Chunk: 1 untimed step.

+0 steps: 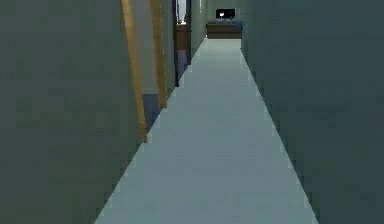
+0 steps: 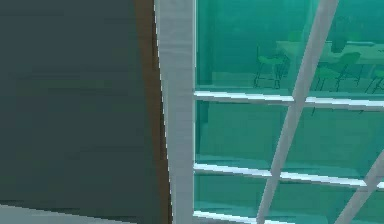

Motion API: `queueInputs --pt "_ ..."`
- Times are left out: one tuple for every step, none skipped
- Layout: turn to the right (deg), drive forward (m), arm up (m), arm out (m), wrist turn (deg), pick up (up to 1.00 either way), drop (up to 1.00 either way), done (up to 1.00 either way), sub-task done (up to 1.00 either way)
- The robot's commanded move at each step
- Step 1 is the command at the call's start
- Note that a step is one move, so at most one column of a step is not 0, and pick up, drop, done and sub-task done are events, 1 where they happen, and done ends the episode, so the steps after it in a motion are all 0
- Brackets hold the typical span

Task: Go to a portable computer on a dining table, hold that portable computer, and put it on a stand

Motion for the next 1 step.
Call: queueInputs --pt "6.0 0.0 0.0 0.0 0.0 0.0 0.0 0.0 0.0"
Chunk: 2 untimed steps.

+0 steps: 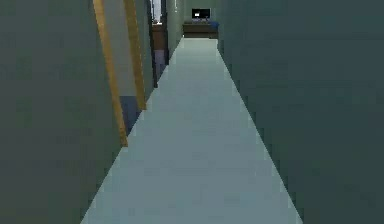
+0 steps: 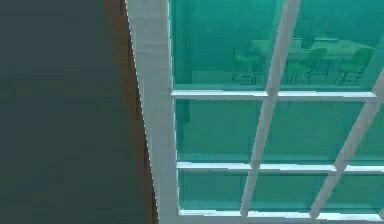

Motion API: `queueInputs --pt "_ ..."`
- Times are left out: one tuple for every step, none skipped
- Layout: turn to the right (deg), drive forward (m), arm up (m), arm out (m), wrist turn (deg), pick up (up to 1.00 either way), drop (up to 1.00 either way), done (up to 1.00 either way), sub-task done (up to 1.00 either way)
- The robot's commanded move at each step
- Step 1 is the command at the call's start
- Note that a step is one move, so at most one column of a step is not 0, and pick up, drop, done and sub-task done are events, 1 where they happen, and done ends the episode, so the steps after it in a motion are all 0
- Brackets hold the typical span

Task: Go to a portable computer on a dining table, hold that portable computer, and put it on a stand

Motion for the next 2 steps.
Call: queueInputs --pt "0.0 0.35 0.0 0.0 0.0 0.0 0.0 0.0 0.0" --pt "3.0 0.0 0.0 0.0 0.0 0.0 0.0 0.0 0.0"
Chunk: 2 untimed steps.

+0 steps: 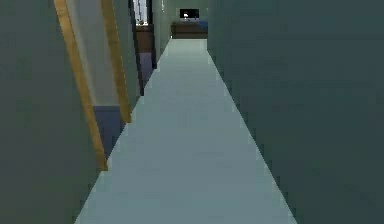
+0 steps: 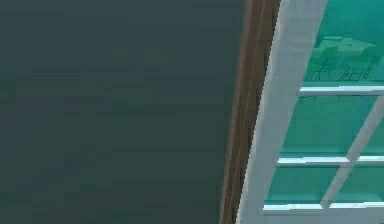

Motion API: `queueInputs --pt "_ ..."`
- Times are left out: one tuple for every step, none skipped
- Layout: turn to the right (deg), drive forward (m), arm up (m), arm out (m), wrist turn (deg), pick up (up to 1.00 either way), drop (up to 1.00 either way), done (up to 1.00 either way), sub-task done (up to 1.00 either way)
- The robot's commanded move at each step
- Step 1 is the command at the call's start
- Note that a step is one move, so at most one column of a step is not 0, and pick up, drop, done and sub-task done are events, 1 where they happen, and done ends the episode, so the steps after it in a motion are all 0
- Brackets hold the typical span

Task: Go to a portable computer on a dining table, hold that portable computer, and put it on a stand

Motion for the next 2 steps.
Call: queueInputs --pt "0.0 1.0 0.0 0.0 0.0 0.0 0.0 0.0 0.0" --pt "0.0 1.0 0.0 0.0 0.0 0.0 0.0 0.0 0.0"
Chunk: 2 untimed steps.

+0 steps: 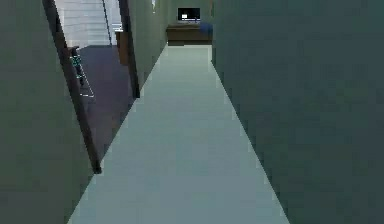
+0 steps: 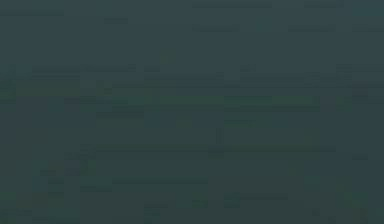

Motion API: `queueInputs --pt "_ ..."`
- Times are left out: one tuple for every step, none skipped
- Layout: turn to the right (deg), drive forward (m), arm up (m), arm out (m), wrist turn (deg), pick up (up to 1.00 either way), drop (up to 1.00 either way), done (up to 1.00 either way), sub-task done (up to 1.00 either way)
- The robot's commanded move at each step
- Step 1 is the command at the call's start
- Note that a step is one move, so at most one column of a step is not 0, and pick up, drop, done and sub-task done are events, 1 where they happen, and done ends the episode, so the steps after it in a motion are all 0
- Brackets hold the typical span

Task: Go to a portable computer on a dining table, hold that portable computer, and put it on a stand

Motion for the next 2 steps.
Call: queueInputs --pt "0.0 1.0 0.0 0.0 0.0 0.0 0.0 0.0 0.0" --pt "0.0 1.0 0.0 0.0 0.0 0.0 0.0 0.0 0.0"
